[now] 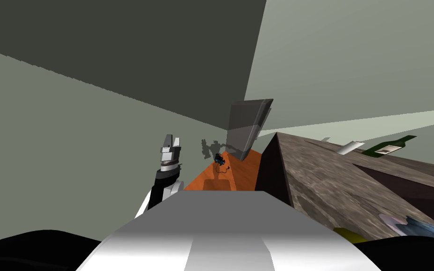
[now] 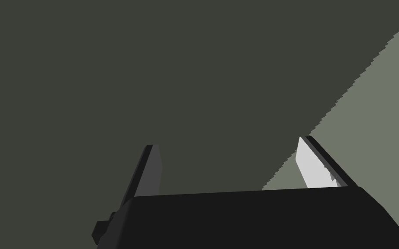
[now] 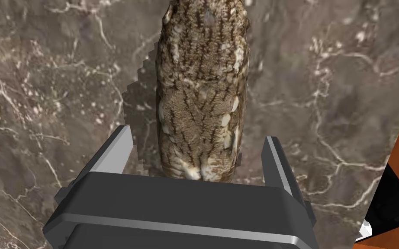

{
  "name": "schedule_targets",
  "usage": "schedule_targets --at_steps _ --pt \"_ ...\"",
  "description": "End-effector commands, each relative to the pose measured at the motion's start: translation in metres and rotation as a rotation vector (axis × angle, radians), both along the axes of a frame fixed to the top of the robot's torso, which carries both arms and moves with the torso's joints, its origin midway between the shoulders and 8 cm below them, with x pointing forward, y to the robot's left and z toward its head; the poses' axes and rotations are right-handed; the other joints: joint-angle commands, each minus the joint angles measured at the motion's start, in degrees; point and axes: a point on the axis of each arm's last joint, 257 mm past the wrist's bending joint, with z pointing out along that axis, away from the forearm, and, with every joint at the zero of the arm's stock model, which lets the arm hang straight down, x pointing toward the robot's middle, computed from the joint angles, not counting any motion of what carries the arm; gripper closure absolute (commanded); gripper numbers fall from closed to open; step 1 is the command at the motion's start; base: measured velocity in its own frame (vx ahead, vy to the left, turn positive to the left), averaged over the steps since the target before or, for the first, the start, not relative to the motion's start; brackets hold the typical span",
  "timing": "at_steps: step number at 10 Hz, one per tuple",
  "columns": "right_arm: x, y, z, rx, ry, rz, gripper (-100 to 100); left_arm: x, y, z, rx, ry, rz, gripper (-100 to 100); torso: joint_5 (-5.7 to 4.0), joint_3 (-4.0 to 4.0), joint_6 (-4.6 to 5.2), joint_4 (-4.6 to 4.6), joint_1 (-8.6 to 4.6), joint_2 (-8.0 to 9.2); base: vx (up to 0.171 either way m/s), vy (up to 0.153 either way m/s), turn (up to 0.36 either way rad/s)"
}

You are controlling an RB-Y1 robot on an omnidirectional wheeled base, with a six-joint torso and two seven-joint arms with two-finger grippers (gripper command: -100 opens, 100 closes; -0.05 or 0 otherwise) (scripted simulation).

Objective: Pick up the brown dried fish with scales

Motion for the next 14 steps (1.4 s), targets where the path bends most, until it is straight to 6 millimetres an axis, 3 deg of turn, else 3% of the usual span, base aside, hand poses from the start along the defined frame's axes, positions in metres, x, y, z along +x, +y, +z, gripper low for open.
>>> schedule_targets --at_steps 1,6,9,11,14 --pt "0.007 0.003 -0.004 0.004 -0.012 -0.015 -100 0.0 0.0 0.0 0.0 0.0 0.0 0 0.0 0.0 0.0 0.0 0.0 0.0 -0.006 -0.017 -0.047" --pt "0.015 0.009 -0.011 0.015 0.009 0.004 -100 0.0 0.0 0.0 0.0 0.0 0.0 0 0.0 0.0 0.0 0.0 -0.01 0.0 -0.004 -0.014 -0.035" --pt "0.031 0.012 -0.016 0.015 -0.011 -0.001 -100 0.0 0.0 0.0 0.0 0.0 0.0 0 0.0 0.01 -0.01 0.0 -0.01 0.01 -0.005 -0.015 -0.044" --pt "0.027 0.011 -0.015 0.015 0.017 0.025 -100 0.0 0.0 0.0 0.0 0.0 0.0 0 0.0 0.0 -0.01 0.0 -0.01 0.0 -0.001 -0.006 -0.013" --pt "0.048 0.013 -0.019 0.009 -0.009 0.029 -100 0.0 0.0 0.0 0.0 0.0 0.0 0 0.0 0.0 0.0 0.0 0.0 0.0 -0.003 -0.013 -0.044"
